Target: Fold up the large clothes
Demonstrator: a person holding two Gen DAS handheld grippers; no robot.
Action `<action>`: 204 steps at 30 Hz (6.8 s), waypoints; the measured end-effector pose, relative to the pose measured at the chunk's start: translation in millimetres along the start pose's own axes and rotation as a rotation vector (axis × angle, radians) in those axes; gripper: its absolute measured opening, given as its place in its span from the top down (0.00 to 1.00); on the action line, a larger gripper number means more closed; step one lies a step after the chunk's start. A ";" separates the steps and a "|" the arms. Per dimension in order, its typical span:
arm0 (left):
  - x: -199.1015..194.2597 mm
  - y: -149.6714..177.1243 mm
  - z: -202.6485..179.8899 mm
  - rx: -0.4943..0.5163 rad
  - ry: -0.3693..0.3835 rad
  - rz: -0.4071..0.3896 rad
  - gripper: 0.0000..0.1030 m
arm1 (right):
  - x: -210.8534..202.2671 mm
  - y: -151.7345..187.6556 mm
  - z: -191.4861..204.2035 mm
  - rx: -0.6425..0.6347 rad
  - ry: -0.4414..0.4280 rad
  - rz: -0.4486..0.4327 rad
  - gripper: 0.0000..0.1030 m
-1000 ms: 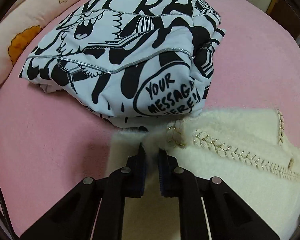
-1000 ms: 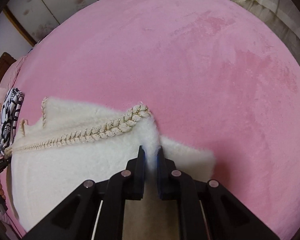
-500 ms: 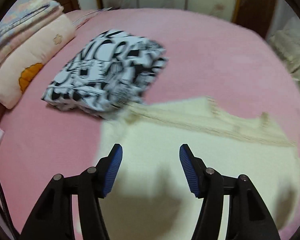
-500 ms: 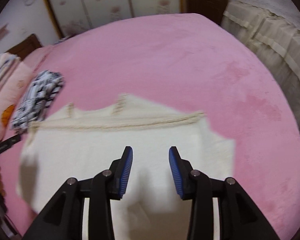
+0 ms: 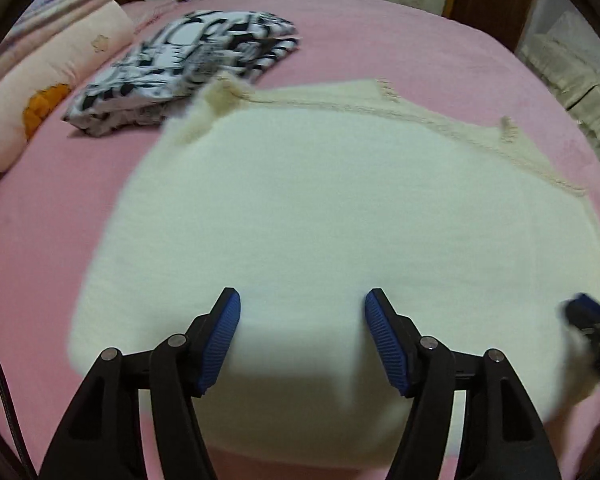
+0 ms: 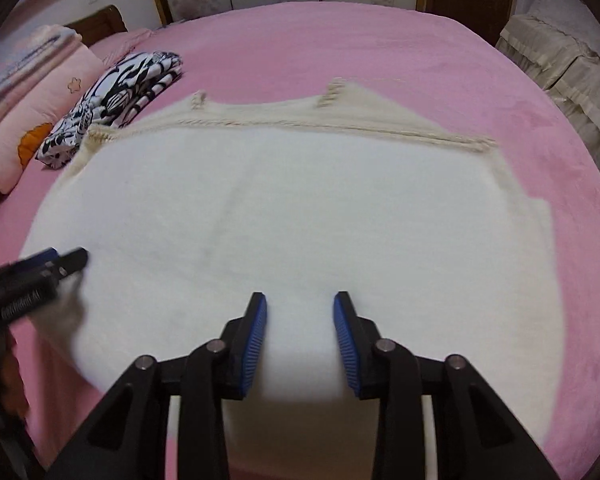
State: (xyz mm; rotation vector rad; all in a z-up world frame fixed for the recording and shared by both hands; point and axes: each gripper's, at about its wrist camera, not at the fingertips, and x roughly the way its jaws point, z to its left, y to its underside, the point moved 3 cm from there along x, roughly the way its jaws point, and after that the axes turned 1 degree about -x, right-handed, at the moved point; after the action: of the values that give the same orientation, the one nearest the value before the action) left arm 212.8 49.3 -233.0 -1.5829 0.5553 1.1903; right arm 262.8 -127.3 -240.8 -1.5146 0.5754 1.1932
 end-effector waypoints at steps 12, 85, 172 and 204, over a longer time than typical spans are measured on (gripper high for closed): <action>15.8 7.4 64.6 -0.087 -0.046 0.014 0.37 | -20.7 35.3 -92.6 0.141 0.250 0.051 0.72; -5.2 16.7 72.7 -0.434 0.471 -0.175 0.81 | -8.8 -6.3 109.0 0.002 0.105 -0.207 0.92; -56.8 71.6 -142.4 0.265 0.411 -0.069 0.60 | -103.9 39.5 -168.4 0.684 -0.384 -0.006 0.83; -37.7 -25.7 -157.7 0.236 0.662 0.057 0.87 | -65.6 -28.0 -93.6 0.211 -0.203 -0.038 0.59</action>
State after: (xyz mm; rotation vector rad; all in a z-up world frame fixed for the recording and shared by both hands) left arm 284.0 -92.7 -191.6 -1.7464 1.1262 0.5858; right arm 296.8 -220.0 -176.8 -1.2061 0.5161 1.2001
